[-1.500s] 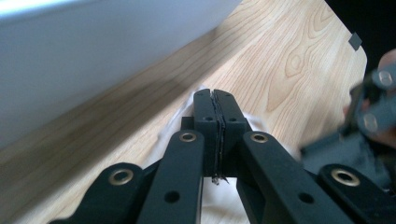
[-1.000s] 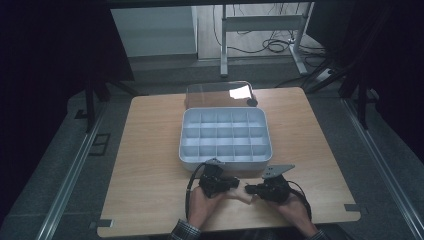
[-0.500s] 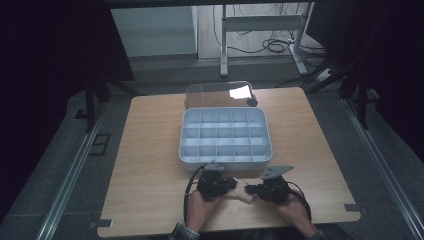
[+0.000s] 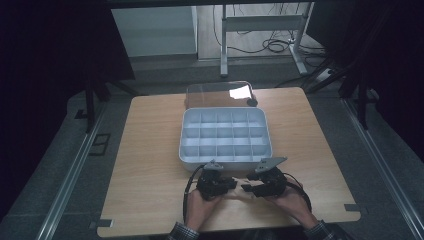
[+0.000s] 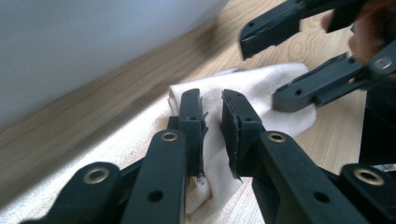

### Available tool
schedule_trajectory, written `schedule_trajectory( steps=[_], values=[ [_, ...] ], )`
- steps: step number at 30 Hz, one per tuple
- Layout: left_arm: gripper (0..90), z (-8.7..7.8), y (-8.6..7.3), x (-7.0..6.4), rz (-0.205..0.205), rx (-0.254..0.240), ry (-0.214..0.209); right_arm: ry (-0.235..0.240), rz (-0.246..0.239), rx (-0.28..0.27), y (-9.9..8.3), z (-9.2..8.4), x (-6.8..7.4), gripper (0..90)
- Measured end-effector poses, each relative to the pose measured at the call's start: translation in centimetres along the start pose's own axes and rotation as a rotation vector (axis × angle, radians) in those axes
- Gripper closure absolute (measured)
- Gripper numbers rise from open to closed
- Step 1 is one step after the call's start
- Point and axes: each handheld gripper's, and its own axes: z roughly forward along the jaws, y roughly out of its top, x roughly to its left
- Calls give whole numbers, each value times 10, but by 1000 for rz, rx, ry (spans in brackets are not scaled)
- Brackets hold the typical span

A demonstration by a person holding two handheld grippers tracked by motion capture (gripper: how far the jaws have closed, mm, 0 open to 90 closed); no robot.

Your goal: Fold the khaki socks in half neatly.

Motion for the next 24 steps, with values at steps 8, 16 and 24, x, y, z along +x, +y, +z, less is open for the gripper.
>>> schedule_trajectory(
  steps=[8,16,24],
  values=[
    [740,1,0,2,3,-5,-25,64,23,46,2,19,-7,415],
    [735,-2,-2,8,-4,-11,-30,126,64,58,-3,24,-9,494],
    [703,-1,-4,12,-24,-15,-33,156,106,68,-5,23,-10,614]
  ],
)
